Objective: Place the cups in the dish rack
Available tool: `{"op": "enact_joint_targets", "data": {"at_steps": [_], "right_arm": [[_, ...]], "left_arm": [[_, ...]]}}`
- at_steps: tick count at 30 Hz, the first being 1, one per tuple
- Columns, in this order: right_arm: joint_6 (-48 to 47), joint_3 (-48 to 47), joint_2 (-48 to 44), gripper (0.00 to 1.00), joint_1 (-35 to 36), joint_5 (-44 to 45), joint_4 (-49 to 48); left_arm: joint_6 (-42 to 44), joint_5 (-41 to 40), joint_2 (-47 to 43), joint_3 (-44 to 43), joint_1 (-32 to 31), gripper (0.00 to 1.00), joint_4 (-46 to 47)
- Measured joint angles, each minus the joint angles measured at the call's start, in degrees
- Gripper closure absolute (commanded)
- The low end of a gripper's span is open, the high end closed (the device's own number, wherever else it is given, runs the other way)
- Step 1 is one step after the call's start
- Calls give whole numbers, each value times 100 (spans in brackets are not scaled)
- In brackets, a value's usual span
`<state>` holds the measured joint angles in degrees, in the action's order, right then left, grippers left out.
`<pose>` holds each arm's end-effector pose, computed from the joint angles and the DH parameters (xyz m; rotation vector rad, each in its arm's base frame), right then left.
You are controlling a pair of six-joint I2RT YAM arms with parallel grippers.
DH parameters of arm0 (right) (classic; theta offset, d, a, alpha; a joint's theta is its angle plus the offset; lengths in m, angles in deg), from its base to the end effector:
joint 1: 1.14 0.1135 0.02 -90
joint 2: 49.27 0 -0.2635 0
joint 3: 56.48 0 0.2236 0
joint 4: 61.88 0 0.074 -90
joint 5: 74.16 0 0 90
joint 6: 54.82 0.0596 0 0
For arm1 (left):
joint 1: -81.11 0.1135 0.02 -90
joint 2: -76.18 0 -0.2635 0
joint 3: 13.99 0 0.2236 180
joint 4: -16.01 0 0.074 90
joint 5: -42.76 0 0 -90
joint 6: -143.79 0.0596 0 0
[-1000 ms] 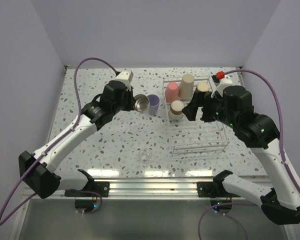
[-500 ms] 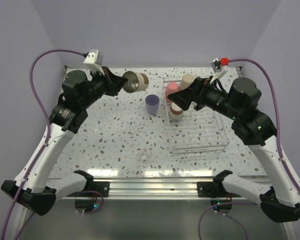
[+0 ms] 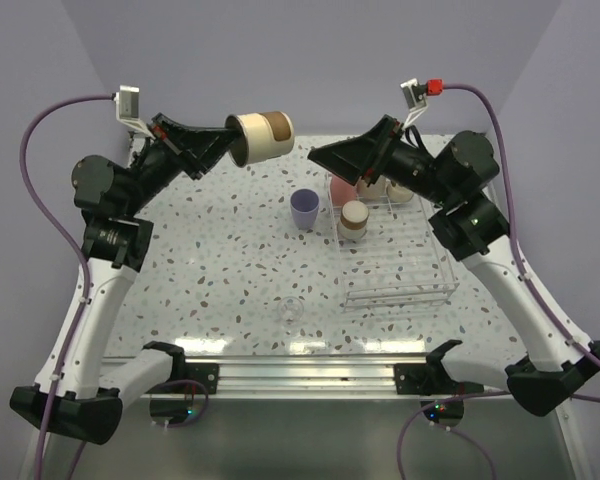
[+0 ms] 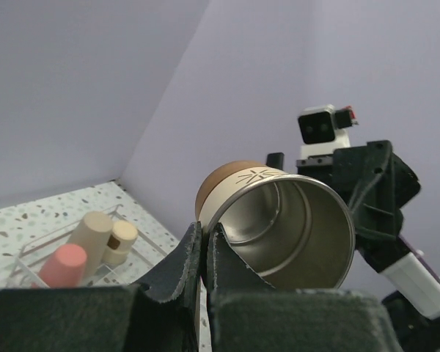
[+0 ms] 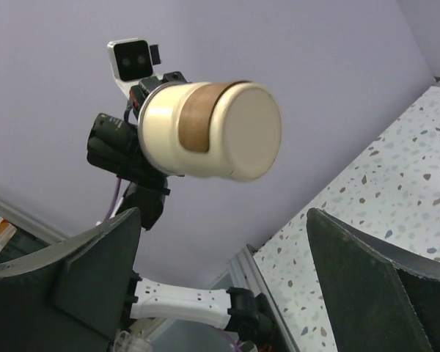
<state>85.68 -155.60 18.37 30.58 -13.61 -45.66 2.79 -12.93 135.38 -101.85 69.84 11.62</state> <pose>0.1819 0.1469 0.5071 -0.2528 1.4949 1.5181 0.1833 -0.0708 0.4977 0.1315 1.3234 -1.2774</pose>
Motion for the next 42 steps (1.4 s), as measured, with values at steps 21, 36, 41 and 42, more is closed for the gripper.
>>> {"op": "enact_joint_targets", "data": {"at_steps": [21, 36, 41, 42], "right_arm": [[1266, 46, 789, 2, 7, -321, -1563], [1556, 131, 922, 2, 306, -415, -1674], [1576, 125, 979, 2, 457, -437, -1672], [1578, 125, 988, 2, 476, -442, -1672]], "left_arm": [[-1003, 817, 28, 647, 0, 100, 1482], [-1211, 857, 24, 809, 9, 100, 1928], [-1248, 857, 20, 861, 17, 100, 1969], [-1252, 857, 15, 876, 26, 100, 1989]]}}
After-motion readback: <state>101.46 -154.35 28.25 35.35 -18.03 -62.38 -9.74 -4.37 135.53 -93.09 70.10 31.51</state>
